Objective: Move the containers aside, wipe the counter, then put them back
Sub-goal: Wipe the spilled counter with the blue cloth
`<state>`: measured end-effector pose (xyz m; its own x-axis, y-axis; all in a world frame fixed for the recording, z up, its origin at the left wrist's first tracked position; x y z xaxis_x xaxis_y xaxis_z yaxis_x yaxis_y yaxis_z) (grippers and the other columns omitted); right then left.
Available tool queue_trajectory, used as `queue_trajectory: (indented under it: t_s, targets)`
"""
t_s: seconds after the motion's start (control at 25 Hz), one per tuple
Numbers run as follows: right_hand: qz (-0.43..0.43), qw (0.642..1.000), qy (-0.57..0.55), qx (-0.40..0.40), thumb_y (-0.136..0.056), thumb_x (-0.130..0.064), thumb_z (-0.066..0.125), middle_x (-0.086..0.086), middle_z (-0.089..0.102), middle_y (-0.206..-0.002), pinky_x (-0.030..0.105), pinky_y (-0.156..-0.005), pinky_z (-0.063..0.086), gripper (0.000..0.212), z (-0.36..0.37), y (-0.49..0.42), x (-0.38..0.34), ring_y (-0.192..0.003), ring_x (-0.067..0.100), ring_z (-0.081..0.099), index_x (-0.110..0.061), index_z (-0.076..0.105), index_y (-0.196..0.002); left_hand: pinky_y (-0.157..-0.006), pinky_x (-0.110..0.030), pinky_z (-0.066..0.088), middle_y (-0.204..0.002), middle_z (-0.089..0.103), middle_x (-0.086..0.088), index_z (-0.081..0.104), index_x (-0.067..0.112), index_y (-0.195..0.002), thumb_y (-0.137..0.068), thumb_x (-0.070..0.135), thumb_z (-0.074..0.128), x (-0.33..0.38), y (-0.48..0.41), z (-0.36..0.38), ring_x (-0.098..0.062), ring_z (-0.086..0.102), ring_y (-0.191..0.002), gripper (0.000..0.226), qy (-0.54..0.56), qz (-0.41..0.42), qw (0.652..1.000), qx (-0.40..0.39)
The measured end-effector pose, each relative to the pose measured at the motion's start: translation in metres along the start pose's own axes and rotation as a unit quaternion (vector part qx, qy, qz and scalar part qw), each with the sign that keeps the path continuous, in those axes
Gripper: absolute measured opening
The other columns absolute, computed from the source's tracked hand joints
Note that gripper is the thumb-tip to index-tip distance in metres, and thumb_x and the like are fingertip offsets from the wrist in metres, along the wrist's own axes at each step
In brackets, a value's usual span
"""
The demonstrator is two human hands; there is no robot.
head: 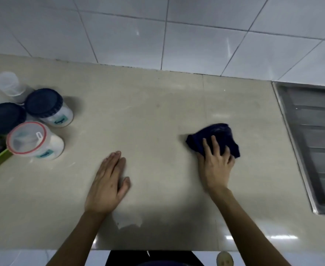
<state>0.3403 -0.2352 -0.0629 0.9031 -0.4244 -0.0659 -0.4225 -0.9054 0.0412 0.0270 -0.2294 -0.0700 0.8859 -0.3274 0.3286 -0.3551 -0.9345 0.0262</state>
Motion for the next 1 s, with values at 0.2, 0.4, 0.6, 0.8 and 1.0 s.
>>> queue_trajectory:
  t_s: [0.2, 0.4, 0.6, 0.8, 1.0]
  targets:
    - [-0.419, 0.905, 0.079, 0.017, -0.09, -0.046, 0.04, -0.001, 0.035, -0.153, 0.052, -0.104, 0.037, 0.055, 0.011, 0.078, -0.004, -0.129, 0.038, 0.045, -0.034, 0.035, -0.143, -0.118, -0.038, 0.018, -0.152, 0.034, -0.012, 0.042, 0.006, -0.139, -0.089, 0.04, 0.037, 0.0, -0.005, 0.002, -0.024, 0.028, -0.142, 0.061, 0.007, 0.006, 1.0, 0.005]
    - [-0.208, 0.976, 0.051, 0.034, -0.09, -0.046, 0.042, -0.002, 0.033, -0.153, 0.048, -0.102, 0.032, 0.052, 0.004, 0.055, 0.069, -0.128, 0.038, 0.045, -0.034, 0.038, -0.141, -0.116, -0.043, 0.023, -0.149, 0.038, -0.015, 0.046, 0.003, -0.136, -0.088, 0.037, 0.04, 0.001, -0.005, 0.002, -0.027, 0.031, -0.14, 0.059, 0.021, 0.015, 0.999, 0.024]
    - [-0.185, 0.981, 0.027, 0.053, -0.087, -0.051, 0.042, 0.0, 0.046, -0.147, 0.053, -0.092, 0.043, 0.053, 0.011, 0.064, -0.011, -0.118, 0.042, 0.049, -0.035, 0.044, -0.137, -0.117, -0.042, 0.021, -0.149, 0.038, -0.016, 0.045, 0.002, -0.135, -0.089, 0.038, 0.036, 0.001, -0.003, 0.004, -0.028, 0.03, -0.141, 0.06, 0.011, 0.03, 0.999, 0.02]
    - [-0.297, 0.953, 0.036, 0.057, -0.087, -0.052, 0.046, 0.0, 0.049, -0.144, 0.049, -0.09, 0.048, 0.049, 0.007, 0.091, -0.03, -0.112, 0.035, 0.056, -0.033, 0.049, -0.133, -0.117, -0.044, 0.02, -0.148, 0.038, -0.02, 0.044, -0.001, -0.135, -0.09, 0.034, 0.032, -0.001, 0.001, -0.006, -0.031, 0.03, -0.14, 0.058, -0.028, 0.012, 1.0, -0.001]
    - [-0.198, 0.978, 0.019, 0.069, -0.087, -0.053, 0.041, -0.002, 0.049, -0.144, 0.047, -0.089, 0.046, 0.049, 0.008, 0.121, 0.04, -0.111, 0.034, 0.056, -0.035, 0.05, -0.132, -0.116, -0.041, 0.019, -0.148, 0.036, -0.019, 0.045, 0.002, -0.135, -0.096, 0.033, 0.031, 0.044, 0.003, 0.002, -0.027, 0.028, -0.139, 0.052, 0.003, 0.086, 0.996, -0.026]
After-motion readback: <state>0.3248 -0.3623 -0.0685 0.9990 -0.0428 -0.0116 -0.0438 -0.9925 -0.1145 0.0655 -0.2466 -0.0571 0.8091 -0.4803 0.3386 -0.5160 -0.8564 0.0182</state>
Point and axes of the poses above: each hand's wrist, its own y-axis away from the middle knuckle, its own z-axis out of the palm, x = y × z, the point moved 2 cm from there along -y, towards the middle knuckle
